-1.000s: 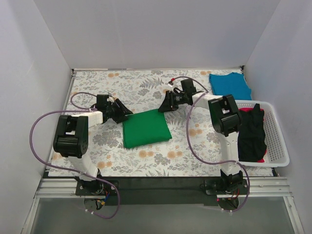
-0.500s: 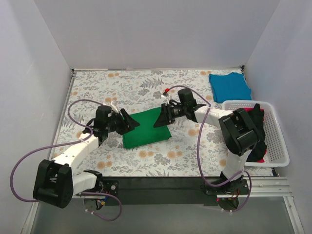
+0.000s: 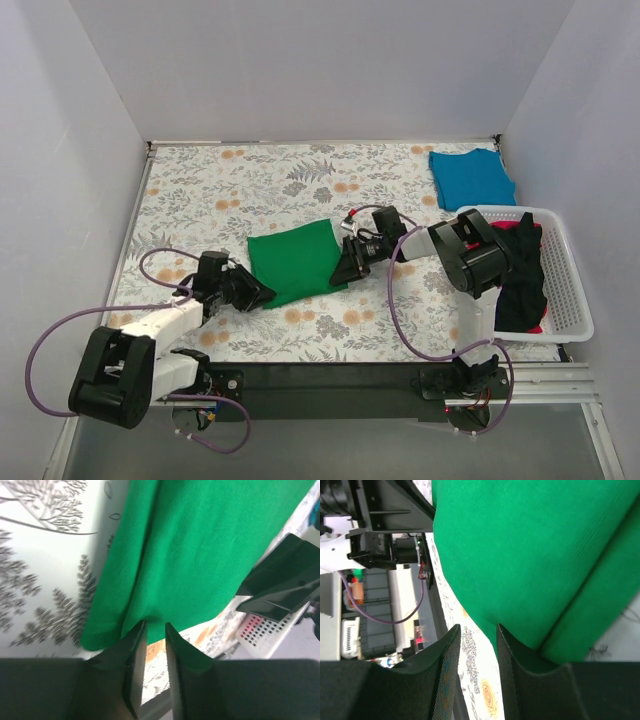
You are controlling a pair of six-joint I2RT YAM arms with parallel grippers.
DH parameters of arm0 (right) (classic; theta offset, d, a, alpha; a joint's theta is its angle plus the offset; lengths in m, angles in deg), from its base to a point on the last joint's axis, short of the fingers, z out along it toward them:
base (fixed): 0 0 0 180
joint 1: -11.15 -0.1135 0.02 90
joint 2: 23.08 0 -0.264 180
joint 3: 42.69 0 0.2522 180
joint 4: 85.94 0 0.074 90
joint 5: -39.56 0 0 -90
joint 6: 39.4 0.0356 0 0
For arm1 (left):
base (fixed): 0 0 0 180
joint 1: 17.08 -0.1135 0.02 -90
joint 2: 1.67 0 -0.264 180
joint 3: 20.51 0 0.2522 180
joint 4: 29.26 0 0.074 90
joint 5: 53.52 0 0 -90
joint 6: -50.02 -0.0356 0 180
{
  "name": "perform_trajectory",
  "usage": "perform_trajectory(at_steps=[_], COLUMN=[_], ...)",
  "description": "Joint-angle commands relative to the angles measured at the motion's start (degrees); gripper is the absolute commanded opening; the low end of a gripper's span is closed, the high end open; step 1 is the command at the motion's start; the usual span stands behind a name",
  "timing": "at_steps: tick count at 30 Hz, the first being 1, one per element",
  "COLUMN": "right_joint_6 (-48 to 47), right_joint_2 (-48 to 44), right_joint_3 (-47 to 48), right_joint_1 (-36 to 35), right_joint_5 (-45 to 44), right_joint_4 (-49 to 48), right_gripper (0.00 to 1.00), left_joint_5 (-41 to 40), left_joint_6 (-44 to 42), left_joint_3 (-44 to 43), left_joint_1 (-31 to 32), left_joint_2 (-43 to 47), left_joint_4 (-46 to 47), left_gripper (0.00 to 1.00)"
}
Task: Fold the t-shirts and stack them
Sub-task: Fold the tshirt
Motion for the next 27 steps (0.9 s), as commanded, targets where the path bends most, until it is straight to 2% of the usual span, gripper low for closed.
perform_trajectory(at_steps=[1,6,7,11,14,20,24,27], right_joint_6=[-0.34,4.40,5.11,9.32,13.72,17.15,17.42,16.90], right_joint_2=[-6.37,-11.39,-11.04,-5.87,2.20,12.15,11.12,5.50], right_joint_3=[-0.32,5.11,6.17,10.57,12.42,11.82,11.02,11.72], right_joint_1=[-1.11,-7.78,-10.32,-15.18,-17.20,-17.47,-17.12,-16.68], right_joint_5=[-3.22,-6.02,-6.73,-8.93,-9.98,-13.23,-13.50,-13.32], right_joint_4=[-0.85,-1.29,-1.47,-5.50,-11.21,-14.74,-14.21,-12.55], right_gripper=[0.42,0.42,0.43,0.43,0.43,0.43,0.43,0.43], left_joint_5=[-8.13,-14.45,-15.33,-19.29,-21.32,-25.97,-26.15,-25.36], left_joint_6=[-1.78,-5.20,-5.73,-8.72,-10.31,-13.46,-15.05,-16.19], left_joint_3=[-3.05,-10.70,-12.72,-17.47,-19.85,-23.10,-24.25,-26.00], left_joint_1=[-0.83,-0.92,-0.92,-0.75,-0.40,1.27,2.06,2.59], left_joint_2=[4.80,11.67,13.06,14.40,14.75,15.36,15.36,14.66], left_joint_4=[-13.05,-24.57,-25.98,-33.17,-36.43,-40.49,-40.58,-39.97], left_gripper=[0.24,0.41,0.46,0.58,0.62,0.64,0.65,0.66])
